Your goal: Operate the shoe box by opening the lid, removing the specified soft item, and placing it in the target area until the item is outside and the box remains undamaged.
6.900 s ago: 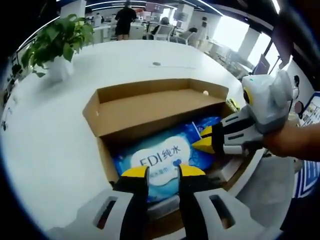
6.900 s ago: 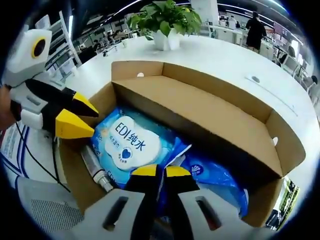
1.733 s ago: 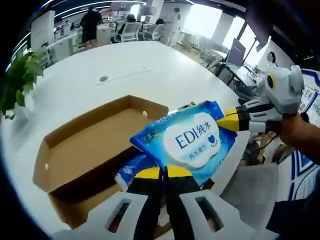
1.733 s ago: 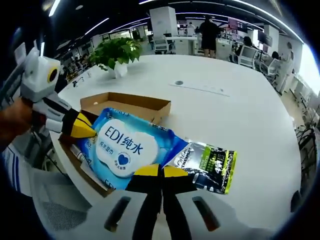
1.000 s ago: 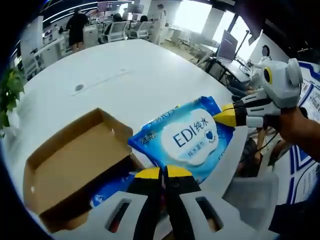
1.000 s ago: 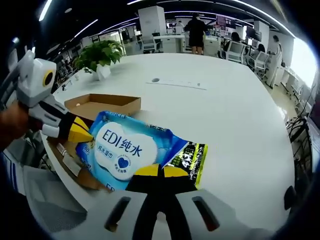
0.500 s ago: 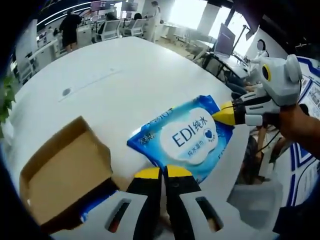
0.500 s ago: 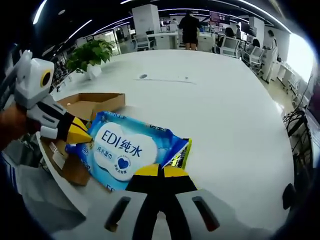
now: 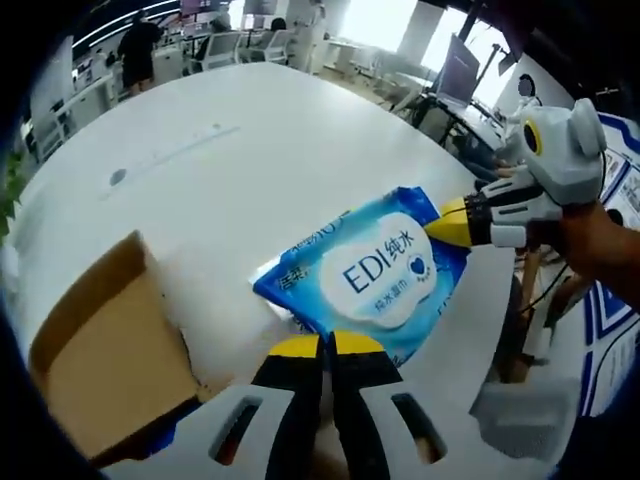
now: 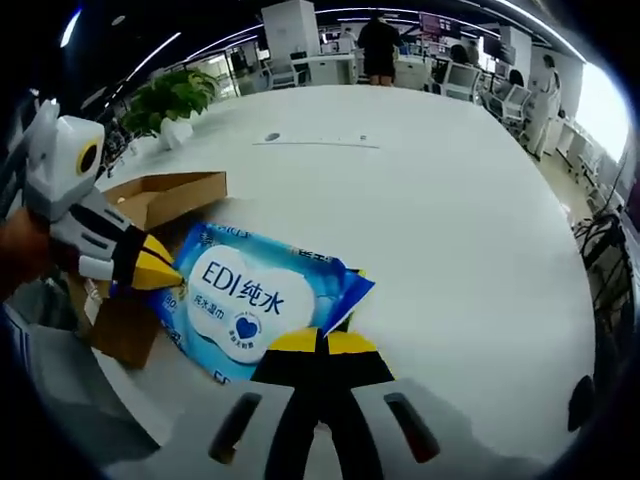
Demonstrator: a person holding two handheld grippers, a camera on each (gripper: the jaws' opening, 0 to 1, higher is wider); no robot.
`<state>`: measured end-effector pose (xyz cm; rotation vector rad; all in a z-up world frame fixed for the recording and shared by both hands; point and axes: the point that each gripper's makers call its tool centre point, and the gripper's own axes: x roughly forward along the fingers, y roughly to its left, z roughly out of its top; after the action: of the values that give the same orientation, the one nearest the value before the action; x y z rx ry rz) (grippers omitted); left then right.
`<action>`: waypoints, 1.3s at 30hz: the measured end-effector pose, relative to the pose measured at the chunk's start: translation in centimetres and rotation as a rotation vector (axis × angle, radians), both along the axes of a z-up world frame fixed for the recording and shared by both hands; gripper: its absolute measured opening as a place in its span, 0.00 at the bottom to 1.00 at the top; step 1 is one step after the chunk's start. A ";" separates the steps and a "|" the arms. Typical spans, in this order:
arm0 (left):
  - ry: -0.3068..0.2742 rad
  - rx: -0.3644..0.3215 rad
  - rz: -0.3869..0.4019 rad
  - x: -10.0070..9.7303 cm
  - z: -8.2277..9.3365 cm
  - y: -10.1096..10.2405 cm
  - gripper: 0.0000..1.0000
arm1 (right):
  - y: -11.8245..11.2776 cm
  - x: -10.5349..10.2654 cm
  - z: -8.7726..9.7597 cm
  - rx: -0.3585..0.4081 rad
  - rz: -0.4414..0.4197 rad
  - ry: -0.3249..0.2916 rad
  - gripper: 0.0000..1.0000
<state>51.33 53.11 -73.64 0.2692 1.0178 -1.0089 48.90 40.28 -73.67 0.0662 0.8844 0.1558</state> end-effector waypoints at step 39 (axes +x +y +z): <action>-0.020 -0.002 0.003 0.1 -2.0 -0.3 0.28 | -1.6 1.7 -2.3 -0.007 -0.005 -0.025 0.23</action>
<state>51.46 52.77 -75.68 0.2752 0.9985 -1.0024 50.63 38.71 -75.96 0.0599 0.8594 0.1485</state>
